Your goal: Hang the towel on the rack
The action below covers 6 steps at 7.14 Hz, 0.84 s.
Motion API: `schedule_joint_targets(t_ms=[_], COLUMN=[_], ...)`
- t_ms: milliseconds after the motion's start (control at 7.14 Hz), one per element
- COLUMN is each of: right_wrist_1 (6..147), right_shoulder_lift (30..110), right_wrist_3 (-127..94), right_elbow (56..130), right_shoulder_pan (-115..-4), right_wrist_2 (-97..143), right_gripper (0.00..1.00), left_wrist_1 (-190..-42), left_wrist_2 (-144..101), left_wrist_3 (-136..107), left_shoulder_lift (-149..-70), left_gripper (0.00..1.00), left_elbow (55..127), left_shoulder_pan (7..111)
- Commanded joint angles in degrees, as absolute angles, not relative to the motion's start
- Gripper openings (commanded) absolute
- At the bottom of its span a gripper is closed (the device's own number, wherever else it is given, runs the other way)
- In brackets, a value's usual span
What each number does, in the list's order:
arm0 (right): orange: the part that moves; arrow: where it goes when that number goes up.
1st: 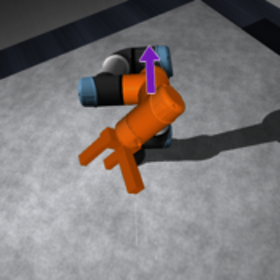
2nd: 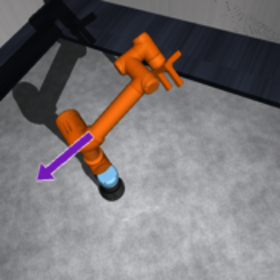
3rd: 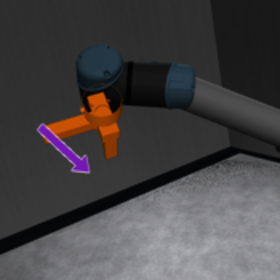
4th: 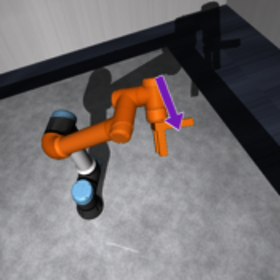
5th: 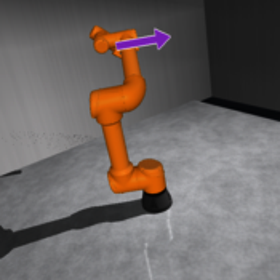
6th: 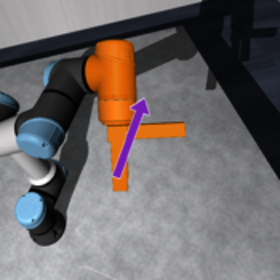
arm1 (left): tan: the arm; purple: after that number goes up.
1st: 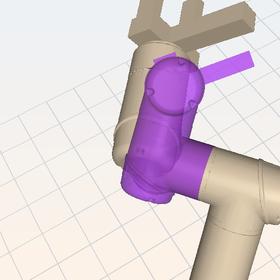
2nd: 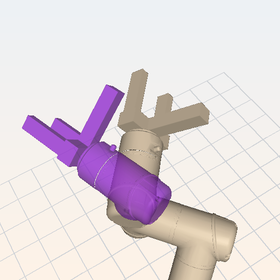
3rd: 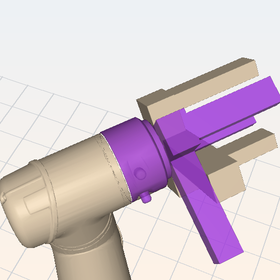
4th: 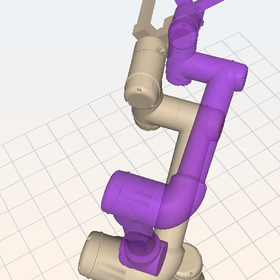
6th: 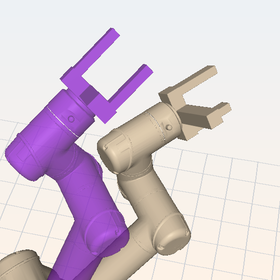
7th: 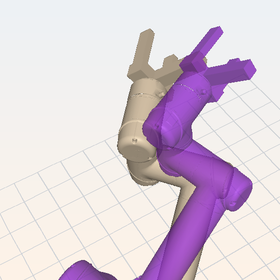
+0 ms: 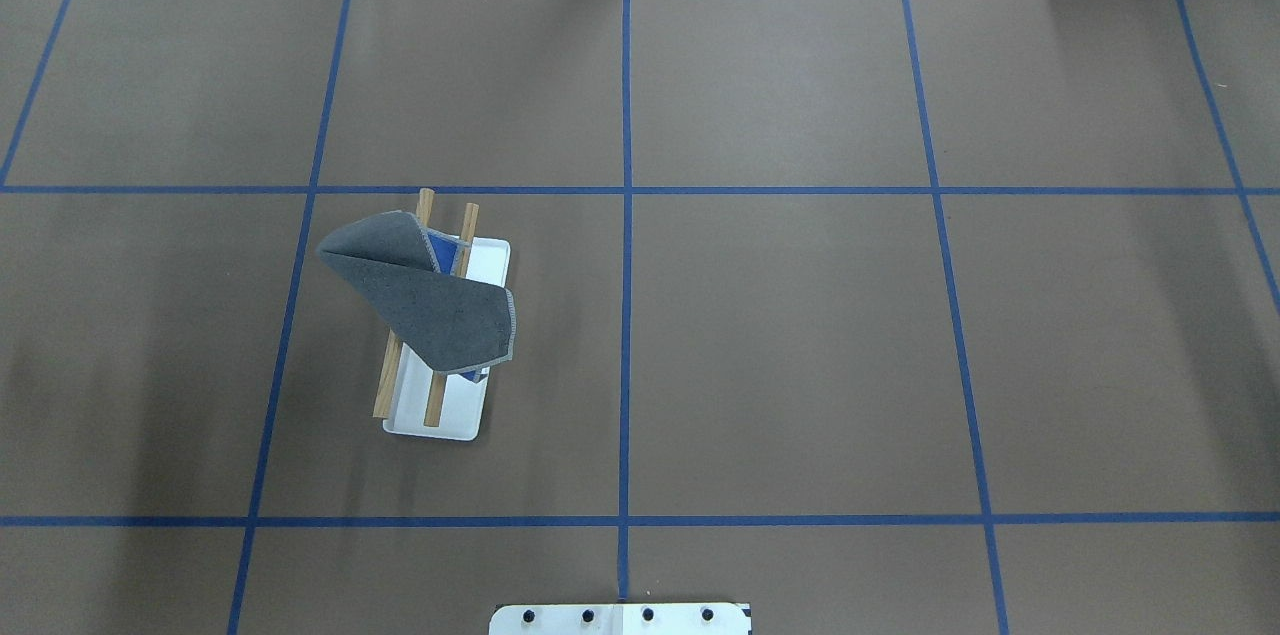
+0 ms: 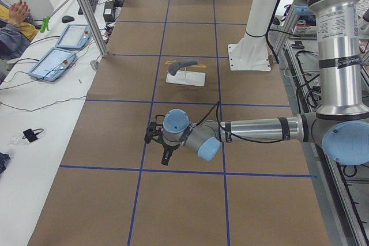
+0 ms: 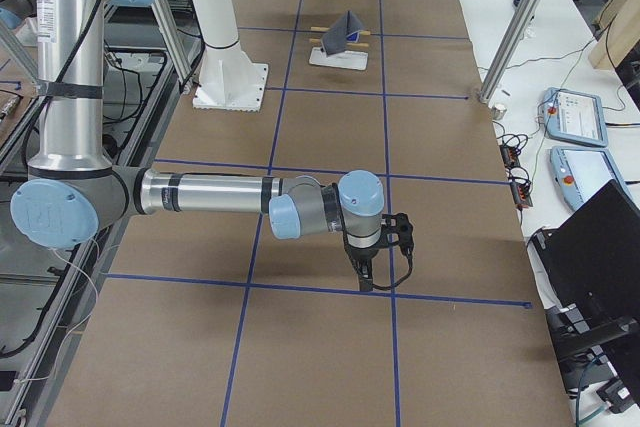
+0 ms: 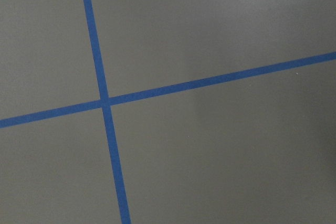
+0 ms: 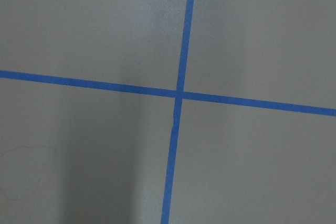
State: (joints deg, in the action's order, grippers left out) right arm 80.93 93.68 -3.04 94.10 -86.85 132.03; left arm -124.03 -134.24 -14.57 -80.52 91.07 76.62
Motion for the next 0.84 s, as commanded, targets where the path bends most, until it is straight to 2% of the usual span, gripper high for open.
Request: schedule_joint_targets(t_ms=[0, 280, 561, 701], right_wrist_1=[86.03, 92.41, 104.80, 105.72], right_shoulder_lift=[92.37, 91.16, 85.37, 85.08], right_wrist_3=[-2.11, 5.31, 10.96, 11.86], right_elbow=[94.04, 93.17, 93.26, 93.60], right_shoulder_pan=[-85.27, -83.94, -84.64, -84.90], right_wrist_2=[132.63, 133.59, 133.33, 133.50], right_gripper=[1.00, 1.00, 1.00, 1.00], left_wrist_1=[-114.05, -105.17, -97.34, -96.08], left_wrist_2=[-133.95, -133.95, -133.95, -133.95], left_wrist_3=[-3.83, -1.41, -1.49, -1.93], left_shoulder_lift=[-80.51, -81.38, -85.23, -85.60], left_gripper=[0.98, 0.98, 0.98, 0.98], left_elbow=[91.58, 93.68, 95.53, 95.54], left_shoulder_pan=[79.25, 80.68, 80.68, 80.60])
